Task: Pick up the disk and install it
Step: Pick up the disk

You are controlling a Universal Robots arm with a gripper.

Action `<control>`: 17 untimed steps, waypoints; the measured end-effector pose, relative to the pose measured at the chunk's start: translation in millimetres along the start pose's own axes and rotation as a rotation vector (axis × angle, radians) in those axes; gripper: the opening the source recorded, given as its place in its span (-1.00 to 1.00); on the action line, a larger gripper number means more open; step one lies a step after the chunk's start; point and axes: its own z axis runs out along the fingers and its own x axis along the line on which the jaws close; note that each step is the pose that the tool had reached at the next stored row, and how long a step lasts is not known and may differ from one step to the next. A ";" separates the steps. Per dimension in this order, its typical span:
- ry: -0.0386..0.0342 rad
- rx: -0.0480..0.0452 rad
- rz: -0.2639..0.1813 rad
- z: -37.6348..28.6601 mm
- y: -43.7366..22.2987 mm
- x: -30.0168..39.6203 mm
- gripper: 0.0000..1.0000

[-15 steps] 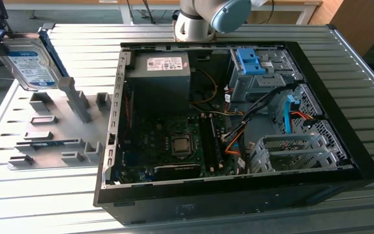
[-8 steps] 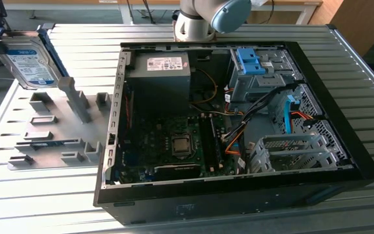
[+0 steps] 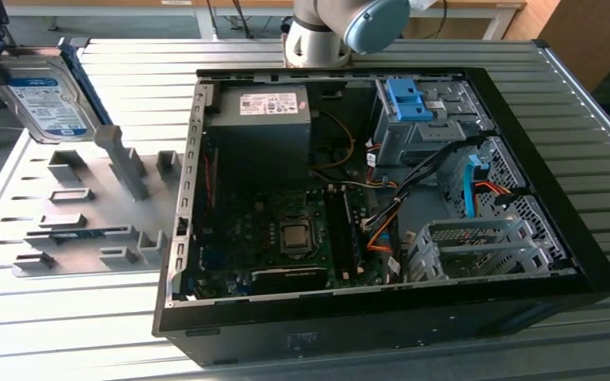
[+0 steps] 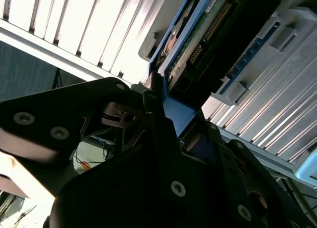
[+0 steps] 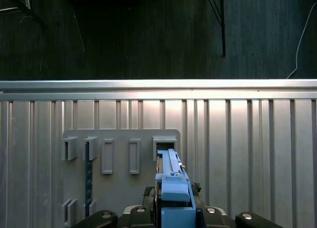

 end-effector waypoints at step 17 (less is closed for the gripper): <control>-0.0001 0.0002 0.000 -14.2 0.2 -0.2 -0.25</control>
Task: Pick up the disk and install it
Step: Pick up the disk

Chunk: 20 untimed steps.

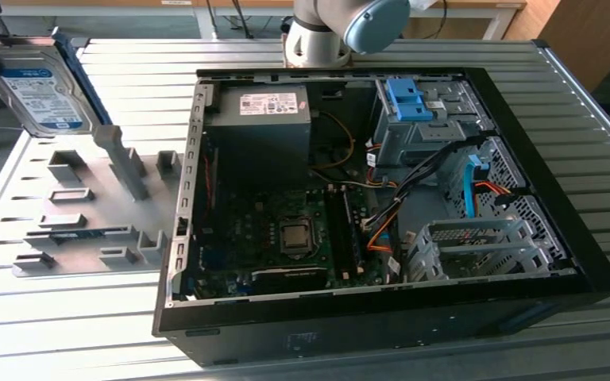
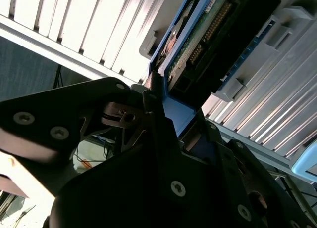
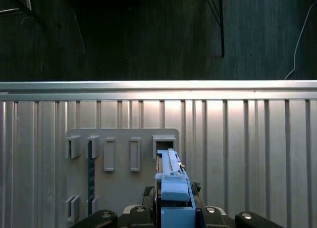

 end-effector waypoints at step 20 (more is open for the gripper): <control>0.0000 0.0000 0.000 -13.7 0.1 -0.2 -0.25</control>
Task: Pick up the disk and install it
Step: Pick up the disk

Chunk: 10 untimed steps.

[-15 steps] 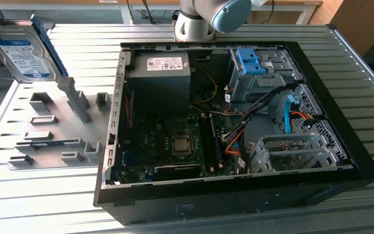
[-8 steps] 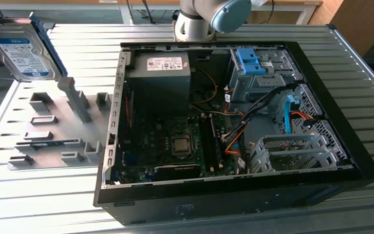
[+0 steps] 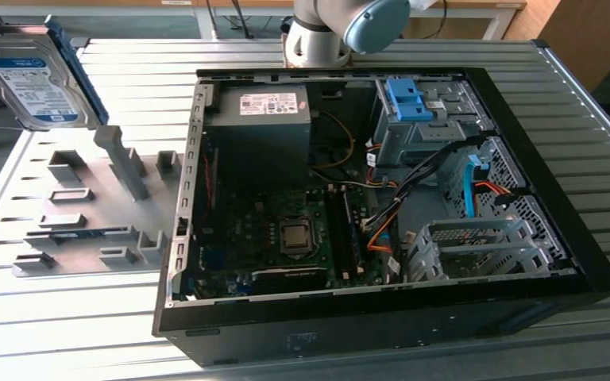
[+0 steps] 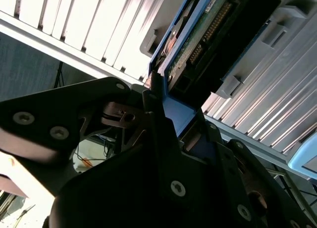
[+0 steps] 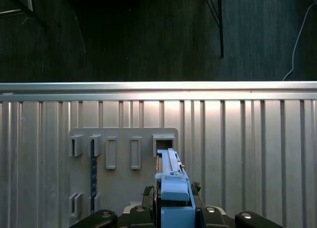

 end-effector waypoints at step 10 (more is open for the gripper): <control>0.0000 0.0000 0.000 -6.8 0.0 -0.1 -0.25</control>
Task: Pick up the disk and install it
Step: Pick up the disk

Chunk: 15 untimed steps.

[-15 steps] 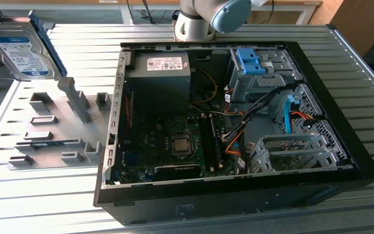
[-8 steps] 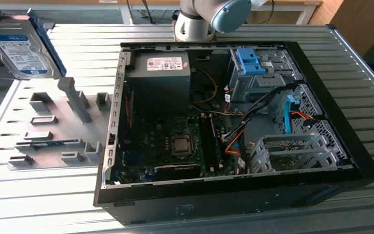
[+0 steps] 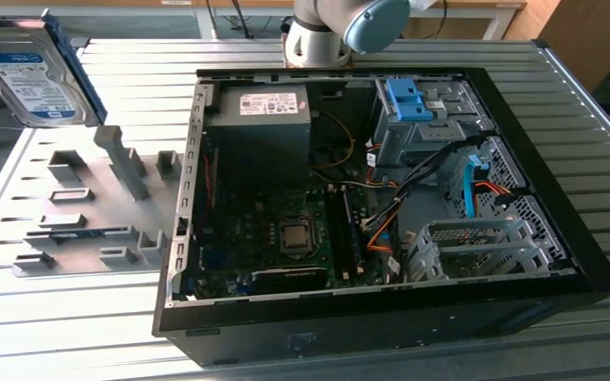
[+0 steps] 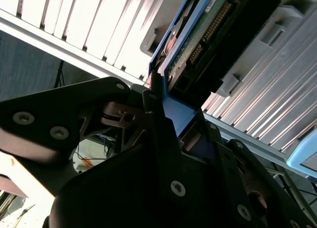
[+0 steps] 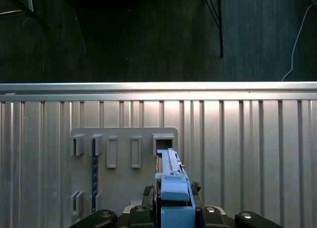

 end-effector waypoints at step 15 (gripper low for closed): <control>0.0000 0.0000 0.000 -11.3 0.1 -0.1 -0.25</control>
